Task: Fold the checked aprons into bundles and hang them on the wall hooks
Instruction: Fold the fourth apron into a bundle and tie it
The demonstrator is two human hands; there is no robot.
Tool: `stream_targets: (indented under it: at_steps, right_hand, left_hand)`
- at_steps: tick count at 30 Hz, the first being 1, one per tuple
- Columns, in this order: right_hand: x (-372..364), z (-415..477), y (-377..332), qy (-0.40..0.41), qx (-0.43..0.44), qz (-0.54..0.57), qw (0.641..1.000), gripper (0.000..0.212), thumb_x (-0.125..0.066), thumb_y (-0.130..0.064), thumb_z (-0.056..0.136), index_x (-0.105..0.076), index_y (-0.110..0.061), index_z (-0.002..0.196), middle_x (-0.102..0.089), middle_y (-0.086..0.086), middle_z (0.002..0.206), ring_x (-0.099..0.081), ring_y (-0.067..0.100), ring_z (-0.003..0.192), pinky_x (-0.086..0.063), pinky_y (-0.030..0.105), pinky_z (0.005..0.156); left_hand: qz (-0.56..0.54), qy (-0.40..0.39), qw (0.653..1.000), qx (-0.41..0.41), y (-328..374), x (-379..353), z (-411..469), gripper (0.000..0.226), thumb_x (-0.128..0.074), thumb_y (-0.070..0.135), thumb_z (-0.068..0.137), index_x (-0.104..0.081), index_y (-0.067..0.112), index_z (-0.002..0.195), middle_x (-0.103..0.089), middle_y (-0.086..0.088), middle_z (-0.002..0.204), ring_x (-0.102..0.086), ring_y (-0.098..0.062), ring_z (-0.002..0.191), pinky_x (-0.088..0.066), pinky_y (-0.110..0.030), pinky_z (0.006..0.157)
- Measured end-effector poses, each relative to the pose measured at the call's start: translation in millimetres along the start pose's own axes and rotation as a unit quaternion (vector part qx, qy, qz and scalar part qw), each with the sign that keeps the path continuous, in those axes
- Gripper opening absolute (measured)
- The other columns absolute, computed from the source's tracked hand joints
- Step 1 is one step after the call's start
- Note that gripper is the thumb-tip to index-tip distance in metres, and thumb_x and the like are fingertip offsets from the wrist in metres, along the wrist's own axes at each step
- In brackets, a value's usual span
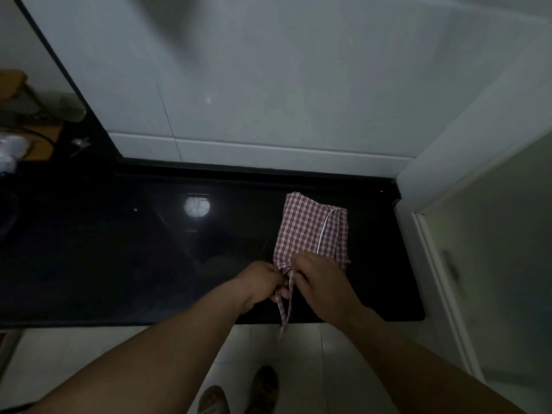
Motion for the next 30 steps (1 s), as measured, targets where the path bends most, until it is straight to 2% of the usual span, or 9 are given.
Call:
stream_targets:
  at_steps: [4,7,9,12,15,20,23,26,30]
  right_hand:
    - [21,17,25,0.022,-0.210,0.209,0.955,0.027,-0.047,-0.015,0.105,-0.059,-0.015,0.081,-0.061,0.003,0.075,-0.055,0.011,0.064,-0.047,0.032,0.063]
    - [36,38,46,0.042,-0.292,0.277,0.914,0.026,-0.049,-0.014,0.104,-0.066,-0.005,0.087,-0.069,0.015,0.083,-0.066,0.020,0.069,-0.052,0.030,0.061]
    - [44,52,61,0.041,-0.306,0.288,0.906,0.026,-0.051,-0.014,0.103,-0.069,-0.003,0.088,-0.071,0.015,0.083,-0.067,0.018,0.068,-0.052,0.021,0.058]
    - [52,80,87,0.022,-0.282,0.235,0.930,0.031,-0.052,-0.022,0.102,-0.074,-0.003,0.091,-0.074,0.011,0.091,-0.070,0.027,0.083,-0.055,0.034,0.075]
    - [63,120,113,0.004,-0.258,0.162,0.953,0.044,-0.046,-0.031,0.108,-0.076,0.000,0.096,-0.074,0.015,0.104,-0.068,0.028,0.098,-0.046,0.029,0.082]
    - [59,176,133,-0.073,-0.219,0.063,0.971,0.050,-0.035,-0.041,0.110,-0.061,-0.013,0.078,-0.069,0.018,0.102,-0.065,0.032,0.098,-0.043,0.032,0.078]
    - [39,178,130,-0.122,-0.207,0.047,0.969,0.049,-0.035,-0.046,0.109,-0.063,-0.017,0.079,-0.070,0.011,0.100,-0.066,0.030,0.096,-0.049,0.032,0.081]
    - [26,165,124,-0.093,-0.215,0.024,0.972,0.054,-0.035,-0.047,0.109,-0.071,-0.013,0.086,-0.072,0.010,0.097,-0.066,0.028,0.089,-0.053,0.033,0.080]
    - [29,149,128,-0.023,-0.285,0.137,0.949,0.058,-0.039,-0.047,0.108,-0.071,-0.009,0.077,-0.069,0.008,0.080,-0.064,0.023,0.073,-0.047,0.028,0.067]
  left_hand:
    - [0.101,0.018,0.995,-0.021,-1,-2,-1,0.025,-0.056,0.006,0.100,-0.067,0.010,0.078,-0.068,-0.004,0.063,-0.060,-0.004,0.046,-0.045,-0.016,0.050]
    - [0.161,0.030,0.985,-0.045,-2,-5,2,0.031,-0.054,0.012,0.098,-0.061,0.015,0.068,-0.063,-0.005,0.063,-0.062,-0.017,0.057,-0.047,-0.026,0.060]
    - [0.197,0.033,0.979,-0.042,-5,-8,3,0.025,-0.054,0.019,0.097,-0.062,0.018,0.073,-0.065,-0.003,0.069,-0.067,-0.025,0.071,-0.047,-0.028,0.065]
    - [0.279,0.048,0.958,-0.039,-3,-8,3,0.019,-0.053,0.025,0.097,-0.068,0.016,0.091,-0.074,-0.007,0.090,-0.072,-0.026,0.087,-0.053,-0.030,0.072]
    - [0.286,0.056,0.956,-0.030,-4,-9,6,0.024,-0.051,0.027,0.100,-0.068,0.010,0.098,-0.075,-0.009,0.097,-0.073,-0.026,0.089,-0.059,-0.035,0.078]
    - [0.168,0.027,0.985,0.040,-13,-12,9,0.025,-0.046,0.020,0.104,-0.066,0.005,0.101,-0.074,-0.015,0.088,-0.074,-0.028,0.073,-0.058,-0.036,0.058]
    - [-0.034,0.023,0.997,0.071,-9,-19,-1,0.021,-0.046,0.024,0.106,-0.063,0.012,0.110,-0.073,-0.014,0.092,-0.068,-0.022,0.059,-0.050,-0.027,0.050]
    - [-0.266,0.030,0.960,0.084,6,-30,-4,0.032,-0.052,0.040,0.105,-0.066,0.013,0.114,-0.077,-0.011,0.100,-0.069,-0.029,0.061,-0.056,-0.030,0.058]
    - [-0.365,0.173,0.913,0.053,10,-19,9,0.037,-0.072,0.036,0.096,-0.071,0.007,0.118,-0.080,-0.008,0.092,-0.074,-0.025,0.073,-0.056,-0.032,0.068]
Point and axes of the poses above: each hand's wrist, its own z-axis towards the middle knuckle, its own x-axis out of the back of the hand, y = z × x, the point moved 7 cm from there along z, towards the middle knuckle
